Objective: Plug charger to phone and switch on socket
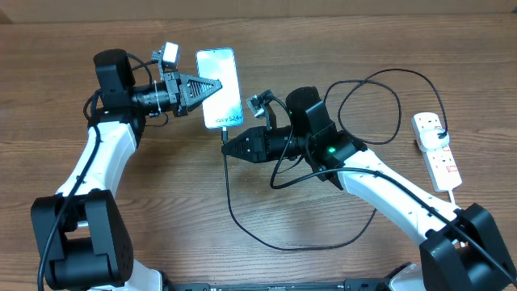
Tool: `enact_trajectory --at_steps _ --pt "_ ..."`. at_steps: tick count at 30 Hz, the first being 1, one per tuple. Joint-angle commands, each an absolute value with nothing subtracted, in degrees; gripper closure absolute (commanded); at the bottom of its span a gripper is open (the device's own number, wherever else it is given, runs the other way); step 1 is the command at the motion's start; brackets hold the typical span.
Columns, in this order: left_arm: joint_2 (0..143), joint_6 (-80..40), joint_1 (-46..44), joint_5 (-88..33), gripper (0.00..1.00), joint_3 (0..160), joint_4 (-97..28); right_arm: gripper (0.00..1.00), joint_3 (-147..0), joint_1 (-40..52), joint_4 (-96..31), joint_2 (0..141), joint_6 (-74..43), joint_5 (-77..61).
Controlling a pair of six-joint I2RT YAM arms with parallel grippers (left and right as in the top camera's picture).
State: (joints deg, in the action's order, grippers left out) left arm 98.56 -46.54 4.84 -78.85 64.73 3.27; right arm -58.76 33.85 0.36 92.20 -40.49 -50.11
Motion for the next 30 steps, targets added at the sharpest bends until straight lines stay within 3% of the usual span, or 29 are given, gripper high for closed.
enact_trajectory --at_steps 1,30 --pt "98.1 -44.5 4.5 -82.2 0.96 65.0 3.7 0.96 -59.7 34.1 0.6 91.8 -40.5 -49.5" --pt "98.1 -39.5 4.6 -87.1 0.96 65.0 3.7 0.96 -59.7 34.1 -0.4 91.8 -40.3 -48.7"
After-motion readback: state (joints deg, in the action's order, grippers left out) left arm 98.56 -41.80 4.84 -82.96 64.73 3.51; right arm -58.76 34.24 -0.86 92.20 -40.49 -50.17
